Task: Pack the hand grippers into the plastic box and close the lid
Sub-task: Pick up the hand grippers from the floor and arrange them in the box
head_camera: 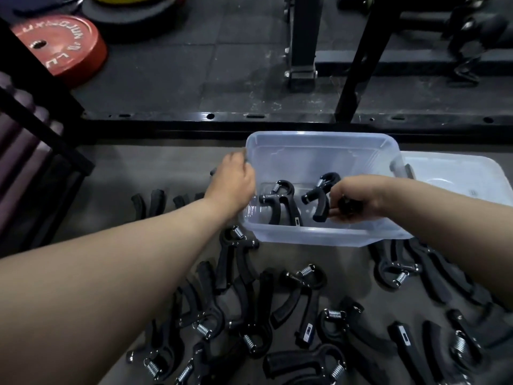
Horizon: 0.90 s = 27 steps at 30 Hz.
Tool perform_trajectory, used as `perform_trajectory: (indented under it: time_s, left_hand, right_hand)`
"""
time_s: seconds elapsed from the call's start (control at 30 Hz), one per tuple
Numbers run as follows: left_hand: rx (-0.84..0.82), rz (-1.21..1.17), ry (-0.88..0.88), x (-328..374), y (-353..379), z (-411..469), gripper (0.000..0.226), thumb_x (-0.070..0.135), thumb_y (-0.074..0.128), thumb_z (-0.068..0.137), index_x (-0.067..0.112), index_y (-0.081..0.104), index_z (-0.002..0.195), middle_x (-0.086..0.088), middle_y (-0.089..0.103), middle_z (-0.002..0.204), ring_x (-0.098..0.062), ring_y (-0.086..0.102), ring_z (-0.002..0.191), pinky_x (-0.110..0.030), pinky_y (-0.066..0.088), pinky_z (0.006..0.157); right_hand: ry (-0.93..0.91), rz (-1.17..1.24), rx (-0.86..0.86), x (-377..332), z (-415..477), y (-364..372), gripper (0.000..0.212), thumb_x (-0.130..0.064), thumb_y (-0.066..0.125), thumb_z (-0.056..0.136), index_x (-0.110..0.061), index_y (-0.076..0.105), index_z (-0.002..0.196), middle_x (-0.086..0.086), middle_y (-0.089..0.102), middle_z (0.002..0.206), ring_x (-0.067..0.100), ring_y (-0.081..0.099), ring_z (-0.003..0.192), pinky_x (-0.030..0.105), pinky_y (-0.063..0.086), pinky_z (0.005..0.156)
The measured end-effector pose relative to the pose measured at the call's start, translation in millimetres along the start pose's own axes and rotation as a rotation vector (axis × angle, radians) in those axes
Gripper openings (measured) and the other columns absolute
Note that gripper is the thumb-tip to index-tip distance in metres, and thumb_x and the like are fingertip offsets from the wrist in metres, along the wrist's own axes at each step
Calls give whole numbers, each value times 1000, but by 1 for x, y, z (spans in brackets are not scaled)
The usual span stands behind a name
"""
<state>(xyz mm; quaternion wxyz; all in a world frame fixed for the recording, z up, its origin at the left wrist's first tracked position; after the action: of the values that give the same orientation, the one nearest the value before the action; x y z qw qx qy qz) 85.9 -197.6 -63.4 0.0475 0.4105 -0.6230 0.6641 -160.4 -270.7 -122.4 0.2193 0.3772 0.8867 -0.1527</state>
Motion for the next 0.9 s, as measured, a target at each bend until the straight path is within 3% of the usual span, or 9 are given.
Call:
perform_trajectory:
  time_s: [0.13, 0.27, 0.4, 0.47, 0.53, 0.63, 0.7, 0.8, 0.9]
  left_hand:
    - [31, -28, 57, 9, 7, 2, 49, 12, 32, 95, 11, 35, 144, -15, 44, 139, -31, 41, 127, -36, 33, 106]
    - [83, -49, 78, 8, 7, 3, 54, 9, 30, 92, 15, 33, 146, -11, 45, 141, -28, 41, 129, -37, 34, 108]
    - [101, -39, 73, 8, 7, 2, 53, 9, 30, 95, 12, 30, 148, -8, 37, 149, -24, 34, 136, -32, 25, 112]
    - [109, -34, 96, 10, 6, 1, 54, 8, 31, 94, 11, 29, 148, -8, 36, 149, -24, 33, 137, -32, 25, 113]
    - [110, -32, 101, 10, 6, 2, 54, 8, 31, 94, 12, 29, 148, -8, 37, 149, -23, 33, 137, -31, 24, 113]
    - [110, -34, 95, 9, 7, 3, 55, 8, 30, 94, 12, 29, 149, -8, 36, 150, -23, 32, 138, -31, 24, 115]
    - [110, -33, 91, 9, 8, 3, 55, 8, 30, 94, 11, 28, 149, -9, 36, 150, -23, 32, 138, -32, 23, 115]
    - [108, -26, 93, 9, 9, 4, 55, 8, 31, 94, 9, 27, 149, -10, 34, 152, -23, 29, 140, -29, 20, 115]
    - [109, -25, 91, 9, 9, 3, 55, 8, 31, 95, 9, 26, 150, -9, 32, 153, -21, 27, 141, -26, 17, 115]
  right_hand:
    - [-8, -65, 8, 0, 39, 7, 15, 4, 45, 90, -3, 58, 90, 19, 62, 99, 27, 64, 87, 40, 52, 93]
    - [-22, -128, 3, -2, 55, 11, 15, 3, 48, 91, -7, 59, 88, 15, 66, 93, 25, 67, 82, 38, 54, 85]
    - [-72, -349, 125, -5, 65, -2, 11, -4, 57, 89, -6, 59, 100, 17, 60, 87, 30, 62, 78, 42, 56, 76]
    - [-91, -473, 209, -6, 68, -11, 22, -14, 61, 89, -7, 60, 110, 17, 63, 102, 33, 64, 92, 43, 55, 80]
    - [-138, -631, 280, -13, 64, -14, 29, -20, 64, 89, -10, 62, 115, 14, 65, 113, 30, 62, 100, 34, 50, 79]
    - [-128, -918, 306, -15, 60, -11, 40, -34, 66, 86, -10, 60, 118, 9, 65, 106, 26, 63, 92, 30, 50, 69]
    - [-43, -1051, 278, -6, 59, -8, 65, -48, 69, 81, -8, 48, 127, 6, 65, 104, 24, 65, 86, 29, 47, 55]
    - [18, -1204, 236, 6, 62, 3, 105, -62, 75, 69, -4, 25, 141, 11, 62, 111, 31, 65, 102, 36, 54, 75]
    - [-42, -1234, 254, 5, 64, 8, 113, -58, 80, 64, -2, 23, 144, 14, 55, 127, 32, 61, 108, 34, 53, 85]
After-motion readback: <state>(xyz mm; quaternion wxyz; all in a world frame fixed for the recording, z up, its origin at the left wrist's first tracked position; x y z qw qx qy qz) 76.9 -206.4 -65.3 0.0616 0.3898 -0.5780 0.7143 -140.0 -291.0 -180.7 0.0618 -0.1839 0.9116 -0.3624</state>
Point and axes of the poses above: each hand's wrist, its own z-axis towards the middle knuckle, its own y-axis out of the palm, x = y × z, the point moved 9 cm from there along z, towards the middle knuckle
